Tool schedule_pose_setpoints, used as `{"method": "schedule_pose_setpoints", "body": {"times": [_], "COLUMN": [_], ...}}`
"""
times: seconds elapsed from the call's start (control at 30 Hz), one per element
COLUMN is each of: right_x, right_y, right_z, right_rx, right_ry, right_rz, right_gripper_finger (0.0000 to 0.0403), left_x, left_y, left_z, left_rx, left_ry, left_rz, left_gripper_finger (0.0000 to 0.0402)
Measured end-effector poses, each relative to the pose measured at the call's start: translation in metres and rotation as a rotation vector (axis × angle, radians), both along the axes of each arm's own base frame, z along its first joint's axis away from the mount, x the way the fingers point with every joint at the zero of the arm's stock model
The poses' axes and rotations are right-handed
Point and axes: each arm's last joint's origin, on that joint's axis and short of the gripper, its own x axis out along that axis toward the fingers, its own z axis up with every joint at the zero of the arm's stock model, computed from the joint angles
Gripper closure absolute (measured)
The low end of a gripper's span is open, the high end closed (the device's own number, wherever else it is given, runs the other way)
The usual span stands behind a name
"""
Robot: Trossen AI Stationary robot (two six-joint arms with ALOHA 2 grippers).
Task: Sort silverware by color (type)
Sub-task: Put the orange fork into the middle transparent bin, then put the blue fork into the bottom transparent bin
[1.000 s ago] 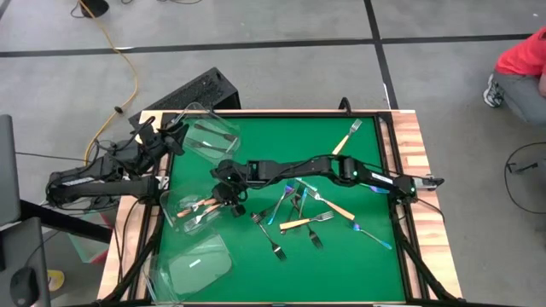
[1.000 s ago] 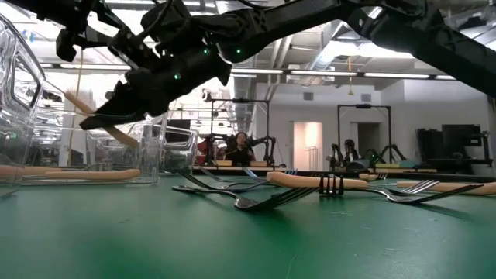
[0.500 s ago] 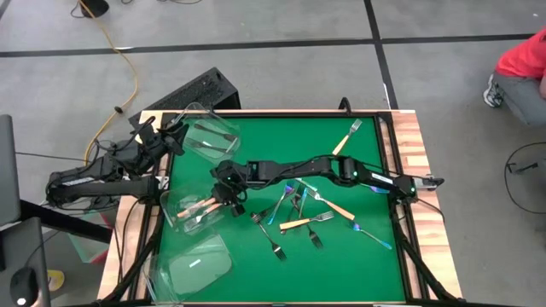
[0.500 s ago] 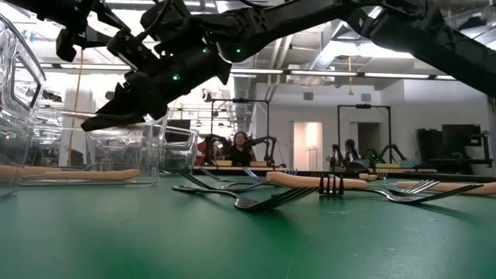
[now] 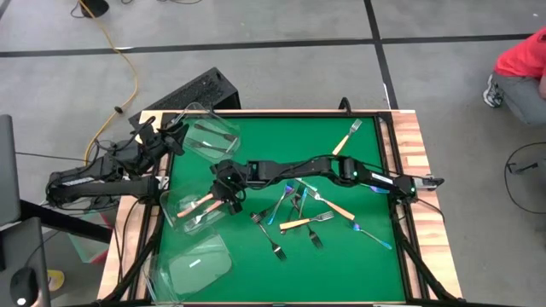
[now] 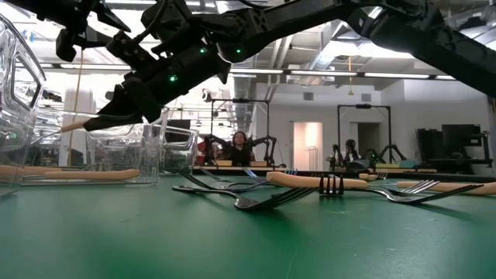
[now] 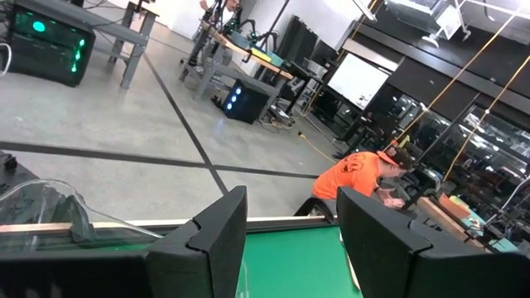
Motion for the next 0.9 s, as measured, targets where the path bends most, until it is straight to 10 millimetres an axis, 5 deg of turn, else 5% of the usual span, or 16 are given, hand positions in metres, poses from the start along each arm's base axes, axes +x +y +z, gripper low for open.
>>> {"method": "schedule_pose_setpoints", "body": {"times": [0.27, 0.57, 0.9], "right_x": [0.000, -0.002, -0.030], "right_y": [0.000, -0.002, -0.025], "right_z": [0.000, 0.006, 0.097], "right_rx": [0.011, 0.040, -0.057], "right_ry": [0.003, 0.011, -0.077], "right_rz": [-0.016, -0.048, -0.239], "right_gripper_finger": [0.0287, 0.0215, 0.0194], "left_x": [0.000, 0.000, 0.000], "left_y": [0.000, 0.000, 0.000], "left_z": [-0.001, -0.002, -0.002], "left_rx": [-0.002, -0.003, -0.003], "left_ry": [0.012, 0.023, 0.017], "left_rz": [0.000, 0.000, 0.000], "left_gripper_finger": [0.0230, 0.0230, 0.0230]}}
